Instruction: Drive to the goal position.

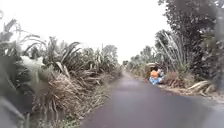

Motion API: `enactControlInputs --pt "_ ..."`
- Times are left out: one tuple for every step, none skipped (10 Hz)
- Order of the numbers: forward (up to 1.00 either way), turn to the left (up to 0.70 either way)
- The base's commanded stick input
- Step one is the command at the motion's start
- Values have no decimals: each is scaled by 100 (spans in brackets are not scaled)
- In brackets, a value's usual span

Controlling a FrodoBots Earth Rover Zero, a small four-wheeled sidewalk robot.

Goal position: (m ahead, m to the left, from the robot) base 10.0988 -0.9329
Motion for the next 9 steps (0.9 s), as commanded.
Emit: enactControlInputs --pt "70 -14" --pt "70 0" --pt "70 0" --pt "70 0" --pt "70 0" --pt "70 0" --pt "70 0" --pt "70 0" --pt "70 0"
